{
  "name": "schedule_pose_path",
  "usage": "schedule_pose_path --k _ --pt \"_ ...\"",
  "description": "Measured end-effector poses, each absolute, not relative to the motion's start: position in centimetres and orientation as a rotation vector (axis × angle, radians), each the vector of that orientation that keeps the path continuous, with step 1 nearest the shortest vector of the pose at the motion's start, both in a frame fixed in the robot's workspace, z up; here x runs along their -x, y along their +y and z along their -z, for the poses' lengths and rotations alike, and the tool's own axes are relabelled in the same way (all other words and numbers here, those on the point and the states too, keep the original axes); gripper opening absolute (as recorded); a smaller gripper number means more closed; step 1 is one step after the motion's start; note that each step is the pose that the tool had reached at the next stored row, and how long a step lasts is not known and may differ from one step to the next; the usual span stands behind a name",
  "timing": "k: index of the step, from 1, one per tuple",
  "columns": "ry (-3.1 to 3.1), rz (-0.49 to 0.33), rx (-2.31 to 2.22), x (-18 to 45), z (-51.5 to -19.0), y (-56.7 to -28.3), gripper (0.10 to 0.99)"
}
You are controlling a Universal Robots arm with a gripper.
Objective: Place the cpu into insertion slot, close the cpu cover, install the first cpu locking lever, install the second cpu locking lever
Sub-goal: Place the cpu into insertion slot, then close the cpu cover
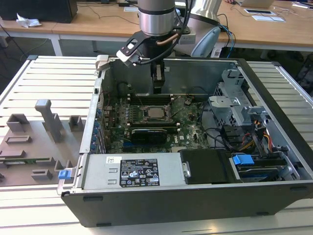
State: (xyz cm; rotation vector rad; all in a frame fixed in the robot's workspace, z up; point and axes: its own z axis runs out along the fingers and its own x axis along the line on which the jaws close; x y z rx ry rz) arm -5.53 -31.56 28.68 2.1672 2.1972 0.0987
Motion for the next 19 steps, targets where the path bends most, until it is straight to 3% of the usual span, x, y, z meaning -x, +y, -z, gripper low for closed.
schedule_pose_path --k 19 --pt "2.190 -0.076 -2.159 3.2 -28.7 -31.5 0.106"
